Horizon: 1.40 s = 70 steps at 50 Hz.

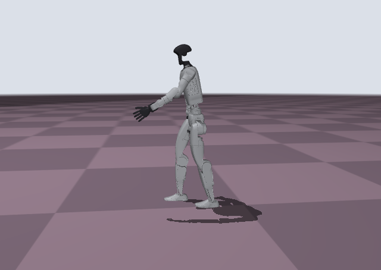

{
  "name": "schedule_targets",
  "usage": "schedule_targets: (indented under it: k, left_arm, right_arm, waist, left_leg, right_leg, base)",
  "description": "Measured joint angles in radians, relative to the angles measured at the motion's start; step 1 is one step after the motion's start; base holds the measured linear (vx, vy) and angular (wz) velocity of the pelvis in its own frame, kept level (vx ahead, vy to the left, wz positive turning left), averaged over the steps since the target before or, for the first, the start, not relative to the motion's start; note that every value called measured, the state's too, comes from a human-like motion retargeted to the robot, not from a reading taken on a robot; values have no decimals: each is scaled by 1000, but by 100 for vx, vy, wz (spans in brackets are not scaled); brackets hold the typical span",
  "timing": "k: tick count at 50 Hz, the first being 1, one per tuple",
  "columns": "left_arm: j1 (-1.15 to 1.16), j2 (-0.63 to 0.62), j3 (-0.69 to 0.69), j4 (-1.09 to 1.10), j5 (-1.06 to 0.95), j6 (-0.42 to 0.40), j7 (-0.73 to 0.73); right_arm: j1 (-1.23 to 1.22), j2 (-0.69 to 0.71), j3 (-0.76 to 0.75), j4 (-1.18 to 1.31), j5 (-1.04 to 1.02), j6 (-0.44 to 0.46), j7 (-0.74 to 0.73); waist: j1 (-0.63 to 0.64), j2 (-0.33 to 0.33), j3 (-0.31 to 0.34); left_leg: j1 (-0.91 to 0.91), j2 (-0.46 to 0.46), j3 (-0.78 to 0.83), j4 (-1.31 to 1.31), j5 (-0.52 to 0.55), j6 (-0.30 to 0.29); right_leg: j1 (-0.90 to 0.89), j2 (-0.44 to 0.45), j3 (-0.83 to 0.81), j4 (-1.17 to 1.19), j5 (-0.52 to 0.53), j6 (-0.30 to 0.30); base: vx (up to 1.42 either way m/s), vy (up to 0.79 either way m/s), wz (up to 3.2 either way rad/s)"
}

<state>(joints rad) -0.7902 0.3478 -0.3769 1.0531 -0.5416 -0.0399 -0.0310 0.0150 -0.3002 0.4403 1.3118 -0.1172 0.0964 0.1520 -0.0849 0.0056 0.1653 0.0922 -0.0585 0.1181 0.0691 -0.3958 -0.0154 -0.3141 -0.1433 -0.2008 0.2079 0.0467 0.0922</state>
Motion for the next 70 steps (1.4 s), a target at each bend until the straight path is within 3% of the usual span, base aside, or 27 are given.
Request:
schedule_targets:
  k: [3, 5, 8, 13, 15, 18, 20, 23, 28, 33, 40, 45, 49, 52, 55, 57, 62, 66, 70]
  left_arm:
    - [-59, 2, -42, -58, -6, -35, 10]
    - [-80, 2, -83, -87, 19, -41, -5]
    - [-75, -6, -143, -125, 89, -32, -50]
    - [39, -15, -213, -163, 225, -22, -125]
    - [124, -13, -226, -160, 259, -11, -132]
    - [296, -16, -217, -117, 272, 22, -89]
    - [411, -20, -178, -56, 253, 46, -31]
    - [552, -27, -59, 89, 178, 70, 71]
    - [685, 5, 220, 354, 71, 85, 174]
    - [809, 77, 384, 451, -7, 90, 166]
    - [1010, 70, 467, 375, 135, 80, -19]
    - [1061, 47, 426, 322, 335, 53, -137]
    - [1005, 40, 351, 309, 401, 57, -166]
    - [925, 28, 291, 321, 429, 67, -167]
    - [812, 7, 225, 345, 451, 77, -146]
    - [717, -9, 181, 354, 442, 86, -107]
    - [459, -34, 84, 312, 333, 105, -1]
    - [259, -18, 21, 211, 208, 92, 24]
    - [85, 24, -19, 88, 87, 63, 21]
  right_arm:
    - [-14, 9, -4, 6, -28, 14, 11]
    - [-23, 25, -16, 8, -60, 18, 20]
    - [-43, 36, -30, 6, -78, 20, 11]
    - [-96, 32, -50, -5, -33, 19, -77]
    - [-117, 27, -61, -13, 1, 19, -128]
    - [-135, 8, -74, -32, 71, 16, -211]
    - [-158, -10, -77, -49, 120, 6, -264]
    - [-202, -39, -88, -80, 170, -8, -318]
    - [-280, -91, -95, -151, 217, -14, -321]
    - [-341, -136, -100, -256, 223, -25, -301]
    - [-311, -154, -171, -412, 75, -80, -258]
    - [-235, -127, -167, -415, -58, -86, -178]
    - [-171, -82, -140, -336, -127, -65, -141]
    - [-115, -43, -135, -254, -141, -51, -122]
    - [-60, -12, -144, -172, -110, -46, -102]
    - [-38, -3, -149, -128, -70, -40, -97]
    - [-24, -17, -170, -74, 6, -24, -122]
    - [-40, -46, -171, -81, 45, -18, -150]
    - [-68, -67, -151, -107, 70, -12, -165]
  waist:
    - [-8, -24, 52]
    - [20, -18, 76]
    - [78, 7, 75]
    - [174, -2, 57]
    - [216, -16, 53]
    - [256, -56, 36]
    - [283, -71, 12]
    - [355, -88, -8]
    - [503, -135, -1]
    - [634, -144, 28]
    - [727, -11, 62]
    - [725, -9, 48]
    - [716, -23, 24]
    - [695, -18, 3]
    - [661, -8, -28]
    - [618, -14, -47]
    - [468, -15, -66]
    - [341, 1, -55]
    - [234, 5, -28]
  left_leg:
    - [91, -33, -41, 9, -40, -13]
    - [146, -3, -48, 9, -58, -40]
    - [189, 44, -60, 19, -61, -61]
    - [208, 48, -123, 112, 10, -49]
    - [185, 37, -149, 208, 74, -30]
    - [70, -38, -184, 449, 205, 49]
    - [-69, -59, -179, 650, 259, 90]
    - [-253, -58, -129, 862, 235, 150]
    - [-436, -92, -27, 856, 115, 208]
    - [-463, -108, 36, 453, 181, 160]
    - [-358, -6, 160, -137, 259, -31]
    - [-407, 2, 181, -156, 212, -99]
    - [-358, 9, 141, -156, 268, -78]
    - [-279, 32, 113, -156, 288, -56]
    - [-206, 66, 87, -140, 254, -23]
    - [-181, 76, 67, -120, 220, -3]
    - [-134, 82, 22, -63, 152, 0]
    - [-92, 83, -6, -26, 111, -13]
    - [-39, 63, -26, 1, 73, -11]
  right_leg:
    - [49, -30, 28, -270, 79, 121]
    - [28, -6, 51, -295, 17, 170]
    - [22, 28, 61, -295, -38, 170]
    - [105, -1, -32, -295, 56, 170]
    - [150, -21, -51, -295, 58, 170]
    - [227, -118, -77, -292, 4, 170]
    - [244, -143, -100, -277, -40, 137]
    - [256, -137, -116, -256, -91, 102]
    - [268, -135, -93, -237, -149, 105]
    - [296, -97, -43, -223, -195, 106]
    - [478, 57, 18, -211, -263, 78]
    - [563, 82, 40, -199, -277, 39]
    - [594, 99, 65, -127, -222, 3]
    - [587, 115, 71, 17, -114, -21]
    - [484, 124, 74, 300, 41, -34]
    - [364, 120, 79, 511, 91, -34]
    - [94, 89, 67, 805, -30, -59]
    - [-30, 43, 44, 720, -126, -49]
    - [-43, -11, 35, 339, -119, -11]
  base:
    - [63, -15, 64]
    - [65, -32, 18]
    - [66, -33, 18]
    - [69, -32, 43]
    - [72, -28, 54]
    - [72, -11, 92]
    - [63, -24, 83]
    - [57, -32, 28]
    - [53, -26, -27]
    - [53, -17, -63]
    - [62, -7, -63]
    - [68, -2, -19]
    - [74, 1, -22]
    - [78, 5, -16]
    - [75, 6, -7]
    - [68, 5, 11]
    - [60, 2, 31]
    - [54, -2, 39]
    - [54, -9, 40]
